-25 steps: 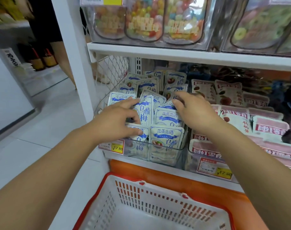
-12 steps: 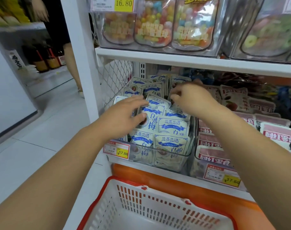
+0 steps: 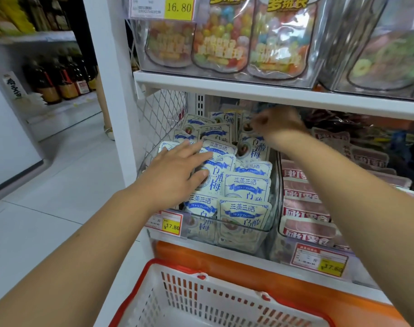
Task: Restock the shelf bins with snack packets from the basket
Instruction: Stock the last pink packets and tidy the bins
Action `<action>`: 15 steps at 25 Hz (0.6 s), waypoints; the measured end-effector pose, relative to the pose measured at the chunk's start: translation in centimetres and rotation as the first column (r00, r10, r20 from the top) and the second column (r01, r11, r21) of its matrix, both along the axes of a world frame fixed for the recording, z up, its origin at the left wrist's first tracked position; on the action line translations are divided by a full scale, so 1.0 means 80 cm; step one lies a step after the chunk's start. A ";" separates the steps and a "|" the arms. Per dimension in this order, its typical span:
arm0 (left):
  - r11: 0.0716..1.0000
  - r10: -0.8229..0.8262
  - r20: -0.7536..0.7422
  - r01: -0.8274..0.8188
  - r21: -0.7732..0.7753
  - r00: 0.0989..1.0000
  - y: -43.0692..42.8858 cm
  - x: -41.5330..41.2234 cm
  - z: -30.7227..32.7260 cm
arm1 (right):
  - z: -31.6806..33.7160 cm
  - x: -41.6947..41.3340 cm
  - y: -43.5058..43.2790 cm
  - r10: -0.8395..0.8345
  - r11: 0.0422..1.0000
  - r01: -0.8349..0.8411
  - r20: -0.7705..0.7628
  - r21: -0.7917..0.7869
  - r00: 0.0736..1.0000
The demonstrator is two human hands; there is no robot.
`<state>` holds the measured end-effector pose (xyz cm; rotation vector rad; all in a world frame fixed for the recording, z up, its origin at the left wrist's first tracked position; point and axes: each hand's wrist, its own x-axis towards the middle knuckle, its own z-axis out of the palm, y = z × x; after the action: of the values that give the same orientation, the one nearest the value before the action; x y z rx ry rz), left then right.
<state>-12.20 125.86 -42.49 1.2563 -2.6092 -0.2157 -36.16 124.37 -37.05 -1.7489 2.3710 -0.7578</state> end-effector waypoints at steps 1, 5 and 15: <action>1.000 0.002 -0.002 -0.002 -0.006 1.000 -0.001 -0.005 0.002 | 0.005 -0.015 0.002 -0.034 0.999 0.035 -0.035 0.032 0.999; 1.000 0.012 0.013 -0.012 0.022 1.000 -0.011 -0.030 0.005 | -0.008 -0.028 0.011 0.006 0.962 0.025 -0.111 0.273 0.994; 0.999 0.041 0.002 -0.041 0.006 0.999 -0.026 -0.054 0.006 | 0.000 0.031 -0.038 0.160 0.983 -0.136 -0.209 0.127 0.965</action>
<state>-16.49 123.76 -42.00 1.3114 -2.5831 -0.2153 -33.70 121.32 -37.03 -2.0263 2.3246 -0.4240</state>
